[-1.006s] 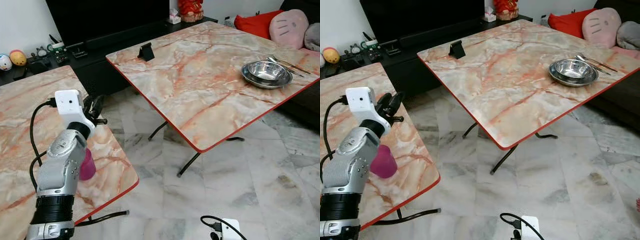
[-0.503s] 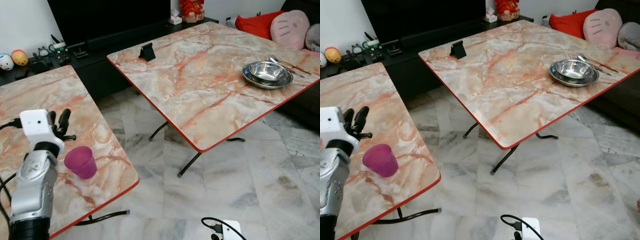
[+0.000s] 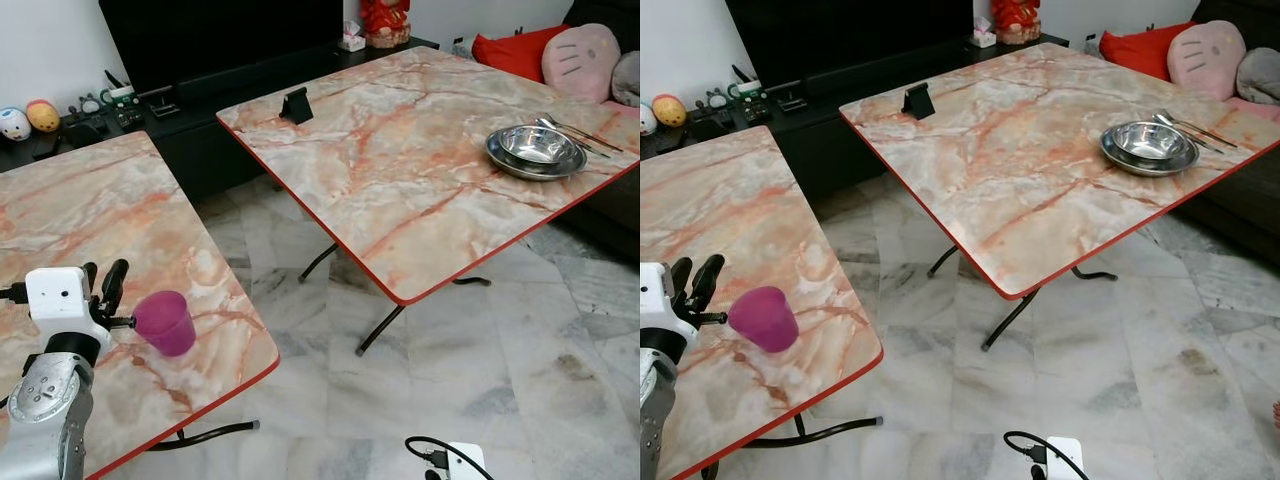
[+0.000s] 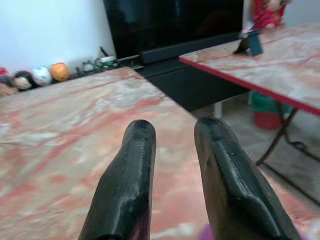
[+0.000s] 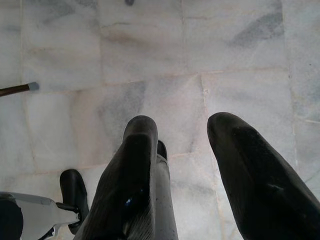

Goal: Setting the table

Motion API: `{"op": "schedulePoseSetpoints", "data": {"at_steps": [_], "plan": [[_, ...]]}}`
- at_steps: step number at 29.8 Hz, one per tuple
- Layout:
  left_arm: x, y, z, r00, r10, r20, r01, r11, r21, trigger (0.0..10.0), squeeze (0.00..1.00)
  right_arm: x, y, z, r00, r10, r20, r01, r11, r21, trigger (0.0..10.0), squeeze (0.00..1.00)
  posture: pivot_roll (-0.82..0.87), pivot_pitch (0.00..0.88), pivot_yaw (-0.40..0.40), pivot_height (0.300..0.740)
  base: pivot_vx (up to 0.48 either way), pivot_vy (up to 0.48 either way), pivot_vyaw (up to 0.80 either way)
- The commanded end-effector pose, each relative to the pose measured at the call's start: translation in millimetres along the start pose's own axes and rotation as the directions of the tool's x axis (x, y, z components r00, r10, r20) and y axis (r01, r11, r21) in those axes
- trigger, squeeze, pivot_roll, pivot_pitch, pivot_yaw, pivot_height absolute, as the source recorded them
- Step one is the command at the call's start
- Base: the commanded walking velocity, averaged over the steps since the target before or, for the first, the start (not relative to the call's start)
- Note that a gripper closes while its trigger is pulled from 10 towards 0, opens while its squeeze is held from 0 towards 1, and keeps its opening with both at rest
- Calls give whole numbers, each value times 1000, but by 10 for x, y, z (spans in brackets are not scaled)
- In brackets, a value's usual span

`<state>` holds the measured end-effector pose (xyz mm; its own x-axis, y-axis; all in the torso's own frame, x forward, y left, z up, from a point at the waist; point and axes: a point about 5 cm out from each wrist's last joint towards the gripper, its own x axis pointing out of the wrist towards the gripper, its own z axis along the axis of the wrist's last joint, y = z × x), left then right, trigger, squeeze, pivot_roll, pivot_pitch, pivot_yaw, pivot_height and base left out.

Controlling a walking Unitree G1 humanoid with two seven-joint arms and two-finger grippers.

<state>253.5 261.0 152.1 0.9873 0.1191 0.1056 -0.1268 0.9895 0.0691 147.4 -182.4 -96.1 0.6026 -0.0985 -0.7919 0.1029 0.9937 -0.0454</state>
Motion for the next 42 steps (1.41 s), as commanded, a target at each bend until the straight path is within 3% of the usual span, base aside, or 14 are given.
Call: {"op": "schedulePoseSetpoints", "data": {"at_steps": [1,7,23,26,38,42], "plan": [[16,-54,59,1000,-20,15,20,1000,-17,10000,0,-3,19,-14,1000,7,-5,-7,1000,-1,10000,0,9,0,59,740,0,0,0],[59,-147,76,999,-38,26,40,998,-56,10000,0,-3,50,-14,1000,10,-3,-10,1000,4,10000,0,4,0,65,740,-42,0,0],[109,-206,93,998,-49,32,51,996,-75,10000,0,-8,43,-28,1000,9,-6,-9,1000,9,10000,0,6,0,67,740,-279,0,0],[192,-305,128,997,-63,47,67,993,-93,10000,0,-6,22,-21,1000,3,-4,-2,1000,15,10000,0,8,0,68,740,-162,0,0],[262,-432,227,992,-113,63,120,984,-131,10000,0,-5,33,-18,1000,4,-3,-4,1000,18,10000,0,10,0,67,740,0,0,0],[302,-519,210,987,-160,10,160,978,-133,10000,0,-2,39,-13,1000,6,-5,-5,1000,16,10000,0,13,0,67,740,0,0,0]]}}
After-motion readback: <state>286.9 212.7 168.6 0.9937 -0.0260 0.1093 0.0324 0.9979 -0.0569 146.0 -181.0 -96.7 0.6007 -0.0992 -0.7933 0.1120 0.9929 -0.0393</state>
